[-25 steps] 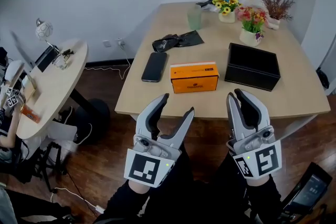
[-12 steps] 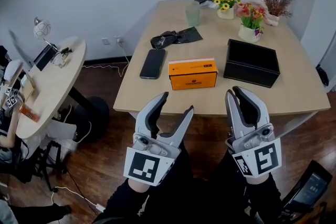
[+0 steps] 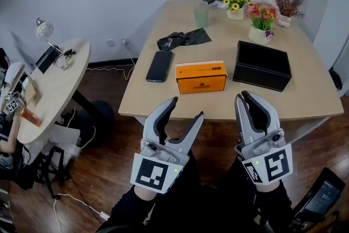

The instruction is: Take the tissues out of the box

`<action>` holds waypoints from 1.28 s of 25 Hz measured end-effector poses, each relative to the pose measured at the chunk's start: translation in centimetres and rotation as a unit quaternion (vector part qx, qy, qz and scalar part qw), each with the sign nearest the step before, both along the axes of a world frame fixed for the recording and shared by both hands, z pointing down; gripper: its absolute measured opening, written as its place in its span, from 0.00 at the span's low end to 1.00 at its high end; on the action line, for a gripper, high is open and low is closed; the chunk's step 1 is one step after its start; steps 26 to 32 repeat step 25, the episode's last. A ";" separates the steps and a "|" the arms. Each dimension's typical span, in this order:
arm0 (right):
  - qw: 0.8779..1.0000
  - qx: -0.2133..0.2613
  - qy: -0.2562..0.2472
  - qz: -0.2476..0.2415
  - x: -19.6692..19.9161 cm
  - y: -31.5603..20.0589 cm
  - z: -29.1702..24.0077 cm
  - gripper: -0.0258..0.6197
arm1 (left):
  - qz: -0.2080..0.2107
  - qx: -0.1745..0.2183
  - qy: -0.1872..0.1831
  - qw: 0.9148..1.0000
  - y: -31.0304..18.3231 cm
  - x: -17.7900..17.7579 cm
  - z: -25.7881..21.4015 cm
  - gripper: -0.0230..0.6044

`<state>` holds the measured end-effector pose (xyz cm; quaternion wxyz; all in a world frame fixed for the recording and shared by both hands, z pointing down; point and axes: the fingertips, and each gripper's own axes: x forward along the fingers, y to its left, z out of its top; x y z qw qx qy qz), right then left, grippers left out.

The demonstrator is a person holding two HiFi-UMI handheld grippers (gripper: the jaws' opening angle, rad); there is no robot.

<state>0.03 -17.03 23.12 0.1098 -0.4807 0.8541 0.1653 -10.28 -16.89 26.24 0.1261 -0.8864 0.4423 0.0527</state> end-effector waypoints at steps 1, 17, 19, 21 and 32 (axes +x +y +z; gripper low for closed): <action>1.000 0.000 0.005 -0.002 -0.2 0.1 0.1 0.08 | 0.000 -0.001 0.000 1.000 0.0 0.0 0.1 0.42; 1.000 -0.006 0.007 -0.005 -0.4 0.0 0.3 0.08 | 0.003 -0.008 -0.006 1.000 -0.1 0.1 0.6 0.42; 1.000 -0.007 0.008 -0.004 -0.4 -0.1 0.4 0.08 | 0.003 -0.008 -0.007 1.000 -0.1 0.1 0.6 0.42; 1.000 -0.008 0.008 -0.005 -0.4 -0.1 0.5 0.08 | 0.003 -0.009 -0.008 1.000 -0.1 0.1 0.7 0.42; 1.000 -0.006 0.010 -0.006 -0.5 0.0 0.4 0.08 | 0.003 -0.010 -0.010 1.000 -0.2 0.1 0.9 0.42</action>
